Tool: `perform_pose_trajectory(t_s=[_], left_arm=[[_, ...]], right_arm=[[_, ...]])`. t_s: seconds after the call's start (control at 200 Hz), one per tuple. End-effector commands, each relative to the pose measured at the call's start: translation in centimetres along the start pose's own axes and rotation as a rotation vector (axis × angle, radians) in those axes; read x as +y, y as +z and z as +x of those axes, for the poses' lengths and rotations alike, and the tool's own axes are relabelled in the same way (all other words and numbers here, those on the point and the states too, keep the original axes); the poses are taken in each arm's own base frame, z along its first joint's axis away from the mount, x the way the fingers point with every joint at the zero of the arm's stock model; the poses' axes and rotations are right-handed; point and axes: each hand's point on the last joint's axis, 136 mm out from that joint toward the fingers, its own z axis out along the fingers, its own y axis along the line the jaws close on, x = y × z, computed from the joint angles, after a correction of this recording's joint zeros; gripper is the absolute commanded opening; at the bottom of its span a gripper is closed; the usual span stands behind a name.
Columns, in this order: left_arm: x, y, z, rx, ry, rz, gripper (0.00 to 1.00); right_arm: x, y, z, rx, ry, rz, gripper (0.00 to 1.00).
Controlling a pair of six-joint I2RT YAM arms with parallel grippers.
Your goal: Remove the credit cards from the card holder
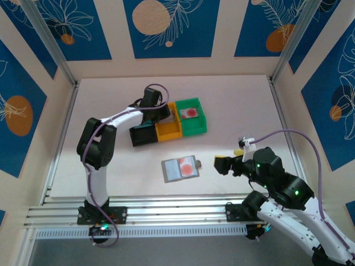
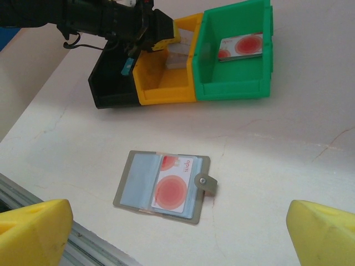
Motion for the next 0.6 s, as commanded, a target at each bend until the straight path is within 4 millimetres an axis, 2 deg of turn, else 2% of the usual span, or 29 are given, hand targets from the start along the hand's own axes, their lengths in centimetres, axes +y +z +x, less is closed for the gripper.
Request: perform_pose_trajectory(t_s=[0.0,0.51,0.595], left_arm=[[-0.46,0.26,-0.72,0.007,-0.017,0.021,0.00],[-0.42,0.85,-0.45,0.035,-0.016,0.024,0.00],[-0.60,0.86,-0.64,0.038,-0.013,0.025,0.04]], right_arm=[[0.40,0.19,0.10,0.003,-0.012,-0.026,0.99],[0.46,0.21,0.00,0.001,-0.008,-0.032,0.99],[0.42,0.26,0.03,0.001,-0.005,-0.032,0.99]])
